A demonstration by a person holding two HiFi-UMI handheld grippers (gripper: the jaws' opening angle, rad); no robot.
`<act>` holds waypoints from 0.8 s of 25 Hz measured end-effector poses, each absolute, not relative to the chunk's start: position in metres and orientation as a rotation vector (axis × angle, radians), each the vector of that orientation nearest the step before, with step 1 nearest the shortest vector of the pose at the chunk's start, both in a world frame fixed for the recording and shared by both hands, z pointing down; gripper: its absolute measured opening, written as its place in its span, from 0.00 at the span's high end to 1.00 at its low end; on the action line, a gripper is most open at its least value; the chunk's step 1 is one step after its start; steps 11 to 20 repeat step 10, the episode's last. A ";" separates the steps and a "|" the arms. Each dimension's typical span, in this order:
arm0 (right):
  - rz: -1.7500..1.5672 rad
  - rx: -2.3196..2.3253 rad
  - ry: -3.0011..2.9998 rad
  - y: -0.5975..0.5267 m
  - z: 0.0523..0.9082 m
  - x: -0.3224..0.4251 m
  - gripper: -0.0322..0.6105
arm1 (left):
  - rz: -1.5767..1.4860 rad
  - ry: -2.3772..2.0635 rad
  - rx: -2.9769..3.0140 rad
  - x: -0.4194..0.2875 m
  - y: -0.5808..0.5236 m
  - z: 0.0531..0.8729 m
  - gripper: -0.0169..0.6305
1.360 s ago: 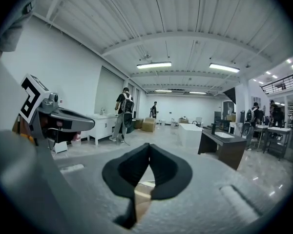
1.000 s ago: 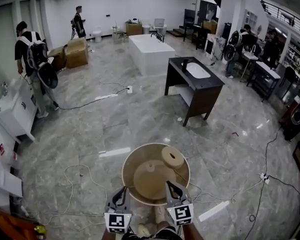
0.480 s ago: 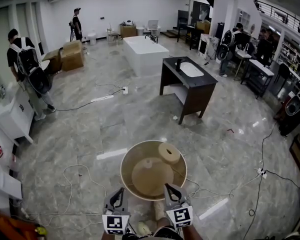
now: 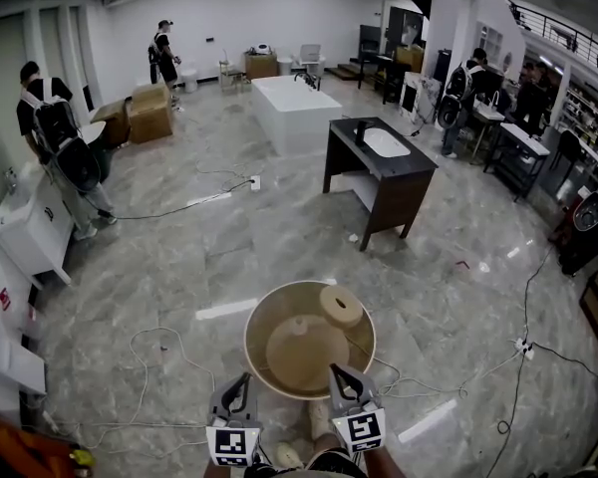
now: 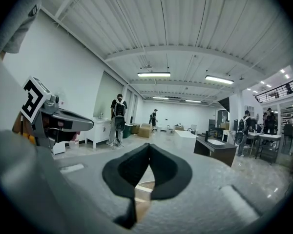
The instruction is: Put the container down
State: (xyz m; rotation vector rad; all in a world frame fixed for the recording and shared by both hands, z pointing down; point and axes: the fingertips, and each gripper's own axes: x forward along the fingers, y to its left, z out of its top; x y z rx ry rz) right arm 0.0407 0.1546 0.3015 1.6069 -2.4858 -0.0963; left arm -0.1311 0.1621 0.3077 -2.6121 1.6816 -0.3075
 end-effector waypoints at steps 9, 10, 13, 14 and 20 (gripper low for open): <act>-0.092 1.610 -2.483 0.162 0.305 0.040 0.95 | -0.300 1.673 -2.617 -0.130 0.168 0.309 0.93; -0.093 1.611 -2.483 0.163 0.305 0.041 0.95 | -0.301 1.675 -2.618 -0.129 0.169 0.310 0.93; -0.093 1.611 -2.483 0.163 0.305 0.041 0.95 | -0.301 1.675 -2.618 -0.129 0.169 0.310 0.93; -0.093 1.611 -2.483 0.163 0.305 0.041 0.95 | -0.301 1.675 -2.618 -0.129 0.169 0.310 0.93; -0.093 1.611 -2.483 0.163 0.305 0.041 0.95 | -0.301 1.675 -2.618 -0.129 0.169 0.310 0.93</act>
